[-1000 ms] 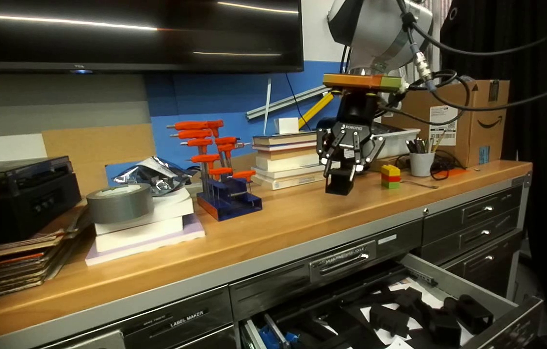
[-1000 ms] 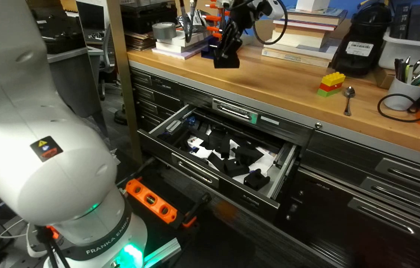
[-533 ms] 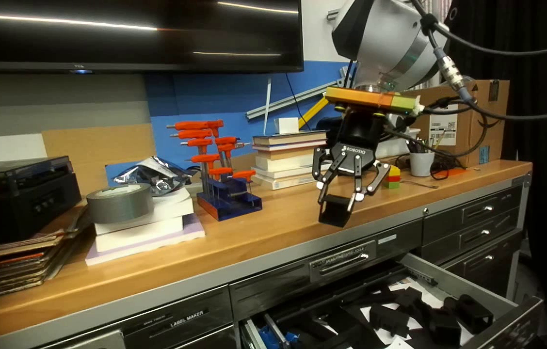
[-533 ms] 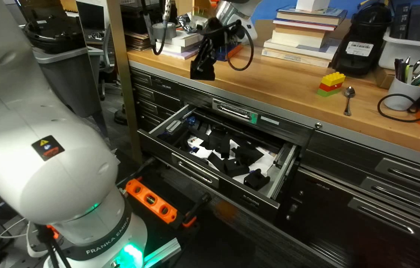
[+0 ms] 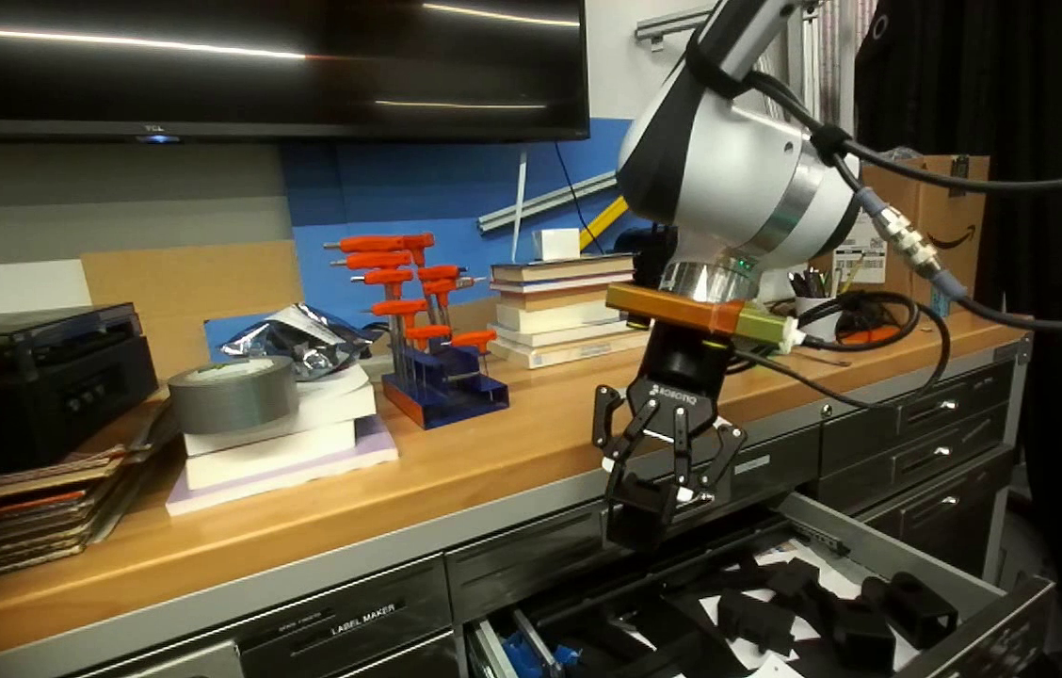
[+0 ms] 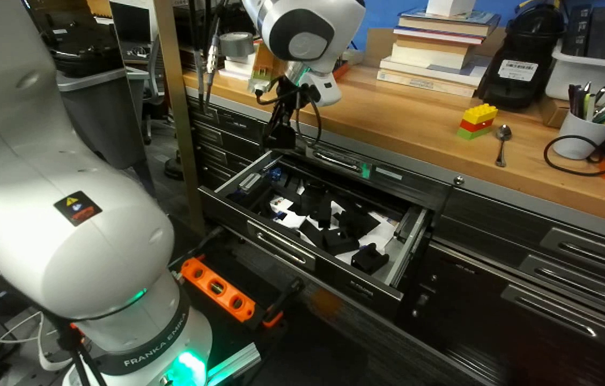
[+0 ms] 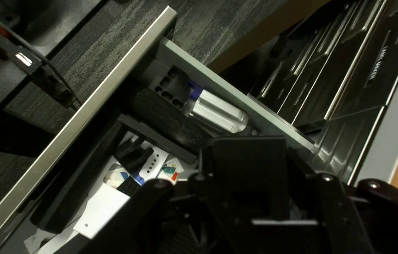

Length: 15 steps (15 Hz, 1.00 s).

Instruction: Put the black objects from the countertop in the drawer and close the drawer.

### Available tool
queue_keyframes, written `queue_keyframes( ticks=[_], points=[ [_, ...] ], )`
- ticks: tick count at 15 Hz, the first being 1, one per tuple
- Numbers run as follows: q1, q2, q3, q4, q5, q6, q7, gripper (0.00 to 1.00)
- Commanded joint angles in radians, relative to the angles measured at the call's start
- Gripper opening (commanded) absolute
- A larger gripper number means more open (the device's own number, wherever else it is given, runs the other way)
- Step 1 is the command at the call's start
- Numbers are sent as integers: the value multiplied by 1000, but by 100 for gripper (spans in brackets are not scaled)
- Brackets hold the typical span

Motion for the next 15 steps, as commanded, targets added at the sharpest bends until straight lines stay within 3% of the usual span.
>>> queue_keyframes(
  ticks=[1,7,11,15],
  points=[
    [27,5,22,-53,-2,122,69,27],
    [62,70,41,-103,11,401,130,27],
    [88,131,76,-120,182,638,76,27],
    [102,177,133,-111,333,767,50,27]
  ],
)
